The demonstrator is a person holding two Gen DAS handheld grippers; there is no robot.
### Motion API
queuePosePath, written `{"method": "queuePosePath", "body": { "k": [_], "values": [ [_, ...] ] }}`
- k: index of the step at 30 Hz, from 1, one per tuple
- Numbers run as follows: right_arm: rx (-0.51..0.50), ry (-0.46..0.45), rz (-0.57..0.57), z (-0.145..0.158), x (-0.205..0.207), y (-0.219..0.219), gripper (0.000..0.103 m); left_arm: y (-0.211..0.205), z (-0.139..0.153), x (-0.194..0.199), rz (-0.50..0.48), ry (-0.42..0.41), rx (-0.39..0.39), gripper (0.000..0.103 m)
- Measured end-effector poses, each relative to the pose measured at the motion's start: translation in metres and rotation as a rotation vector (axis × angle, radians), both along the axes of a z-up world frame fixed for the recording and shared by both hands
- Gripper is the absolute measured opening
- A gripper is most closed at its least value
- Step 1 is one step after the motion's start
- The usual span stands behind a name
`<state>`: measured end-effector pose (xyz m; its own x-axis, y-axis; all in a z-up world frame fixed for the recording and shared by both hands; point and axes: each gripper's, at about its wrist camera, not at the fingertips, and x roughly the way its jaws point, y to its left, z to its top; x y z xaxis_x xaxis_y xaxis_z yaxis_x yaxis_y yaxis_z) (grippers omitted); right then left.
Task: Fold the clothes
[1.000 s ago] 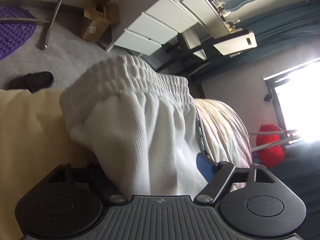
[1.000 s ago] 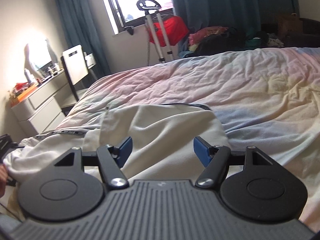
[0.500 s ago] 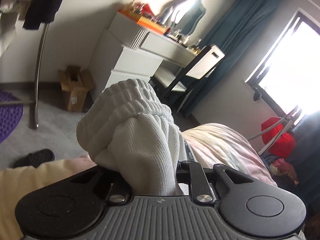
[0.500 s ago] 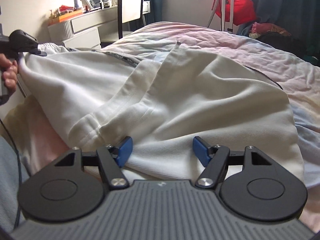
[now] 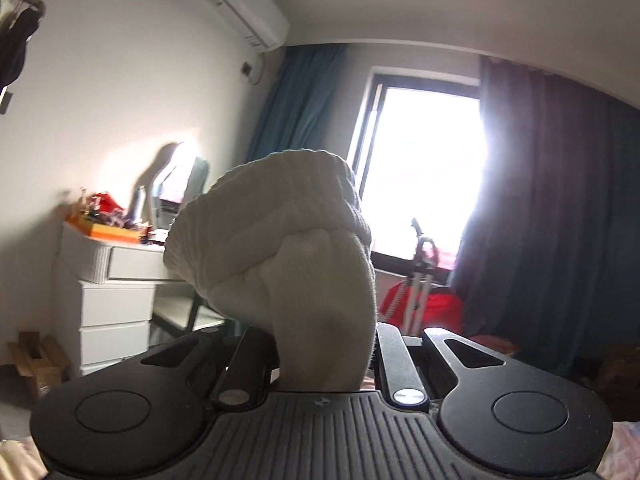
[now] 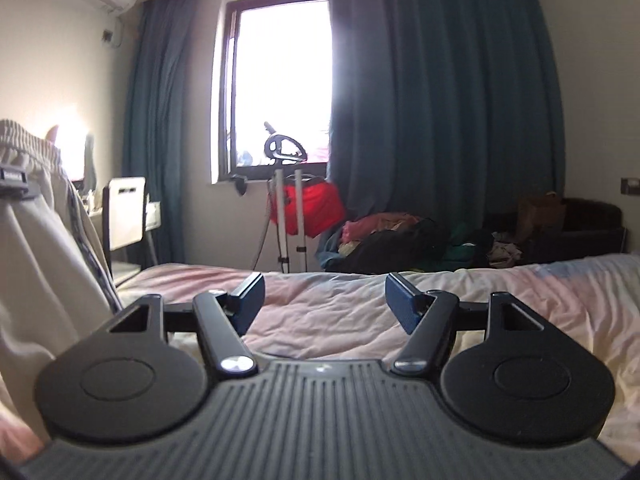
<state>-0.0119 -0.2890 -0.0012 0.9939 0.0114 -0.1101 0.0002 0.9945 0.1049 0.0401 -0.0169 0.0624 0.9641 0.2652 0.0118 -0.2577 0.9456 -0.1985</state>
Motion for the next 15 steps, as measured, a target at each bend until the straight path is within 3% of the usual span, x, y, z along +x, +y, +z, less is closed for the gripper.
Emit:
{"method": "queuePosePath", "body": {
  "k": [5, 8, 11, 14, 15],
  "values": [
    [0.245, 0.104, -0.106, -0.007, 0.025, -0.067, 0.071, -0.118, -0.026, 0.020, -0.149, -0.035, 0.111, 0.014],
    [0.368, 0.117, -0.198, -0.015, 0.033, -0.106, 0.071, -0.186, -0.064, 0.034, -0.244, 0.017, 0.204, 0.014],
    [0.468, 0.135, -0.230, -0.027, 0.042, -0.136, 0.071, -0.232, -0.117, 0.051, -0.365, 0.162, 0.299, 0.014],
    [0.503, 0.153, -0.236, -0.038, 0.050, -0.147, 0.071, -0.261, -0.186, 0.064, -0.505, 0.414, 0.434, 0.015],
    [0.507, 0.161, -0.235, -0.042, 0.052, -0.148, 0.071, -0.267, -0.198, 0.068, -0.519, 0.453, 0.475, 0.016]
  ]
}}
